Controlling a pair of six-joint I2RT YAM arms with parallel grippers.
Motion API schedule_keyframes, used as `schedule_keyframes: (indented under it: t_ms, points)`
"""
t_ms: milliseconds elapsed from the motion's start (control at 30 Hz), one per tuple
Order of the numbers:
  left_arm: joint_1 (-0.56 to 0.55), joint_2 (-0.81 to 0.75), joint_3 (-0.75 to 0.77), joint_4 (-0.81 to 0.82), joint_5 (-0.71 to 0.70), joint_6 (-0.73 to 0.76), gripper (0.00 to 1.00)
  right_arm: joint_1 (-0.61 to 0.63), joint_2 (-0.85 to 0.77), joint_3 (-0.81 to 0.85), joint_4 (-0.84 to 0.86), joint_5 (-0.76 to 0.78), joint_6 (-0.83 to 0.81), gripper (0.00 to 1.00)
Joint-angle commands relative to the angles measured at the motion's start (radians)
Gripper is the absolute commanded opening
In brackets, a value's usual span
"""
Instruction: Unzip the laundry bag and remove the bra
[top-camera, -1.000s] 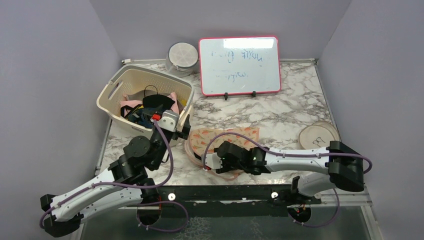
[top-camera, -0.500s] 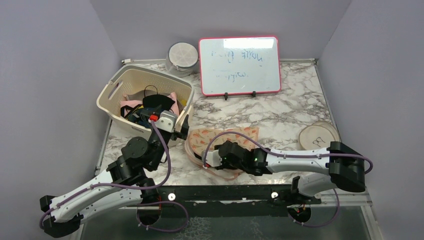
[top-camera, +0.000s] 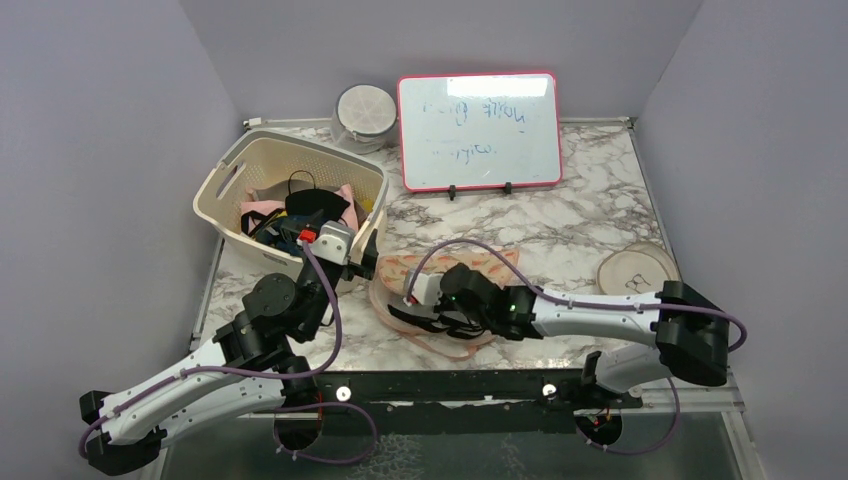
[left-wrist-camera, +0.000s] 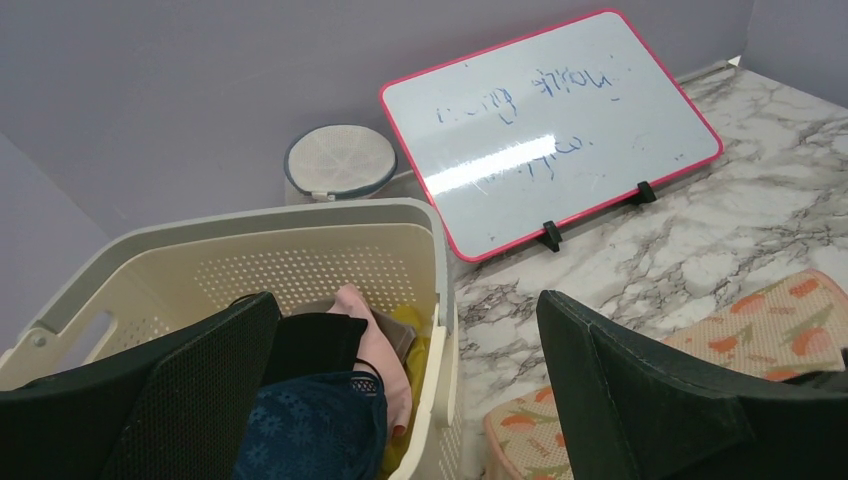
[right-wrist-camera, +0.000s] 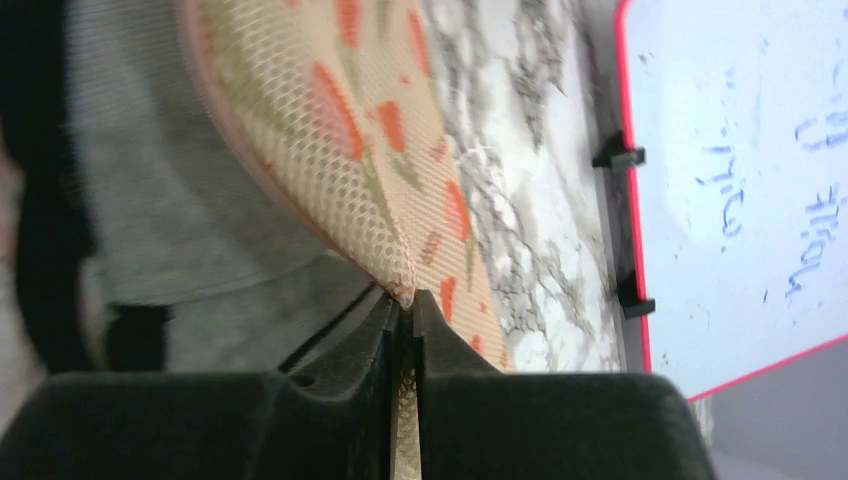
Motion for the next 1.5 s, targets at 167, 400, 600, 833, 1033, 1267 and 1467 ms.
schedule_keyframes:
  t_ms: [167,400,600,833,1033,1267,1467]
  points:
    - [0.001,0.008,0.000,0.009,-0.025,-0.005,0.99,-0.322,0.000,0.103,0.096,-0.103,0.195,0.01]
    - [0.001,0.035,-0.001,0.007,-0.020,-0.004,0.99,-0.520,0.127,0.172,0.151,-0.127,0.239,0.01]
    - [0.001,0.064,0.001,0.003,-0.004,-0.008,0.99,-0.666,0.156,0.171,0.171,-0.092,0.310,0.01]
    - [0.002,0.094,0.008,-0.010,0.021,-0.015,0.99,-0.713,0.108,0.171,0.144,0.007,0.440,0.59]
    - [0.002,0.145,0.007,-0.009,0.057,-0.019,0.99,-0.712,-0.083,0.071,0.232,-0.316,0.601,0.92]
    - [0.003,0.297,-0.006,0.038,0.163,-0.121,0.99,-0.712,-0.206,-0.084,0.410,-0.526,0.754,0.96]
    - [0.003,0.506,0.068,-0.007,0.357,-0.442,0.99,-0.712,-0.220,-0.085,0.324,-0.451,0.786,1.00]
